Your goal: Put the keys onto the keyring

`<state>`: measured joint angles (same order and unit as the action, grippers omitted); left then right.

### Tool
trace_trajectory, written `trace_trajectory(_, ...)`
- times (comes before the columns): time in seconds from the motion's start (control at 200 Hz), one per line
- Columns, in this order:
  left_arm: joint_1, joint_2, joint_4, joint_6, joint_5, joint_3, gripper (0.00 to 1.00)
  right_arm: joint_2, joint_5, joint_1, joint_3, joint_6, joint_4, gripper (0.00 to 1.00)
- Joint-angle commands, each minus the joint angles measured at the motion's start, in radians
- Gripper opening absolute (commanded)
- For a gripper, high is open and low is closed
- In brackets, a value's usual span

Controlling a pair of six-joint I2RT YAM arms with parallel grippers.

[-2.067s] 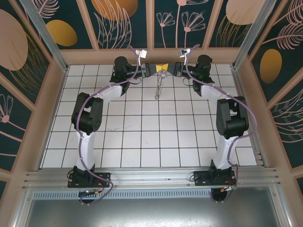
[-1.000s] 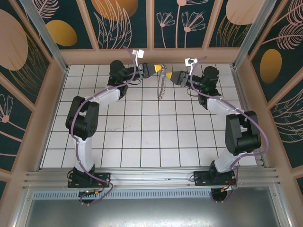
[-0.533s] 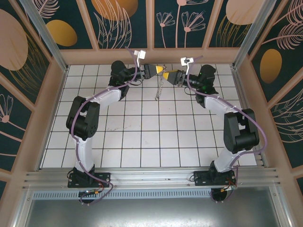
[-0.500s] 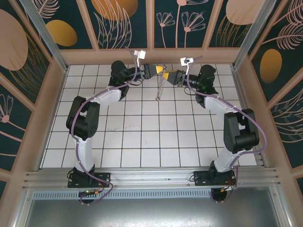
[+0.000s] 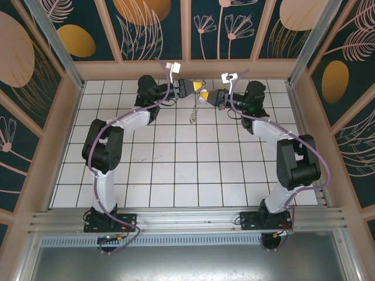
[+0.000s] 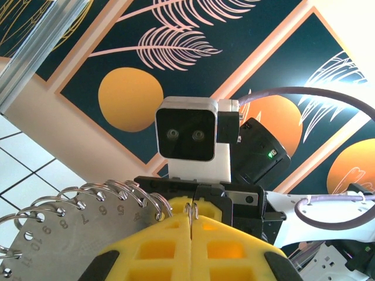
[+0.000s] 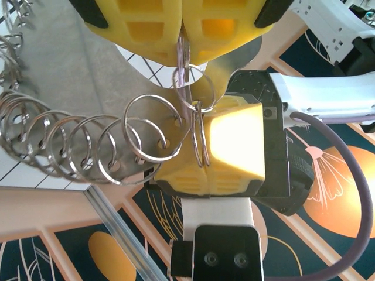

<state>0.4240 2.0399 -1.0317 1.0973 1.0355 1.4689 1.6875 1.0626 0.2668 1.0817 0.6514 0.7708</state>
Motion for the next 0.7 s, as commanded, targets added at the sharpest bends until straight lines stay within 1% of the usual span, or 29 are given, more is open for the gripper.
trace_trajectory(0.0, 0.006, -0.043, -0.037, -0.010, -0.019, 0.024, 0.00, -0.025, -0.008, 0.032, -0.009, -0.033, -0.008, 0.00)
trace_trajectory(0.255, 0.006, -0.049, -0.042, -0.011, -0.026, 0.014, 0.00, 0.028, -0.026, 0.088, 0.027, -0.023, -0.005, 0.00)
trace_trajectory(0.5, 0.007, -0.061, -0.051, -0.011, -0.037, -0.004, 0.00, 0.019, -0.053, 0.073, -0.005, -0.015, -0.013, 0.00)
trace_trajectory(0.591, 0.008, -0.066, -0.058, -0.009, -0.048, -0.014, 0.00, -0.011, -0.072, 0.058, -0.036, -0.007, -0.016, 0.27)
trace_trajectory(0.616, 0.007, -0.067, -0.062, -0.007, -0.053, -0.015, 0.00, -0.021, -0.078, 0.053, -0.050, -0.006, -0.017, 0.32)
trace_trajectory(0.656, 0.008, -0.070, -0.067, -0.004, -0.060, -0.022, 0.00, -0.043, -0.087, 0.045, -0.073, -0.003, -0.021, 0.38)
trace_trajectory(0.696, 0.007, -0.075, -0.070, -0.002, -0.066, -0.026, 0.00, -0.069, -0.093, 0.038, -0.098, -0.001, -0.026, 0.41)
